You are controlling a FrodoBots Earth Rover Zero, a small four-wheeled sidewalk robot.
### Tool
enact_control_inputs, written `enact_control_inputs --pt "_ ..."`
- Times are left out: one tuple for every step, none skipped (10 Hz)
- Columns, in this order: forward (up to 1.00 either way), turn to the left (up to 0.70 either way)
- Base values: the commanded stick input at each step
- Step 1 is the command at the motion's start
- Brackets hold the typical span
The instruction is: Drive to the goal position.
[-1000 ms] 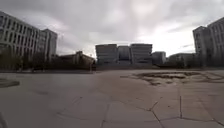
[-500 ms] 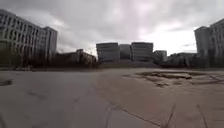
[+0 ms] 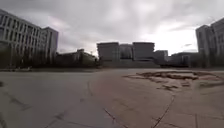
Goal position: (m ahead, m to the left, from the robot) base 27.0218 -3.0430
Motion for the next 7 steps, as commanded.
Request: enact_control_inputs --pt "1.00 0.00" --pt "1.00 0.00" --pt "1.00 0.32" --pt "1.00 0.37" --pt "1.00 0.16" --pt "1.00 0.07" --pt "1.00 0.01"
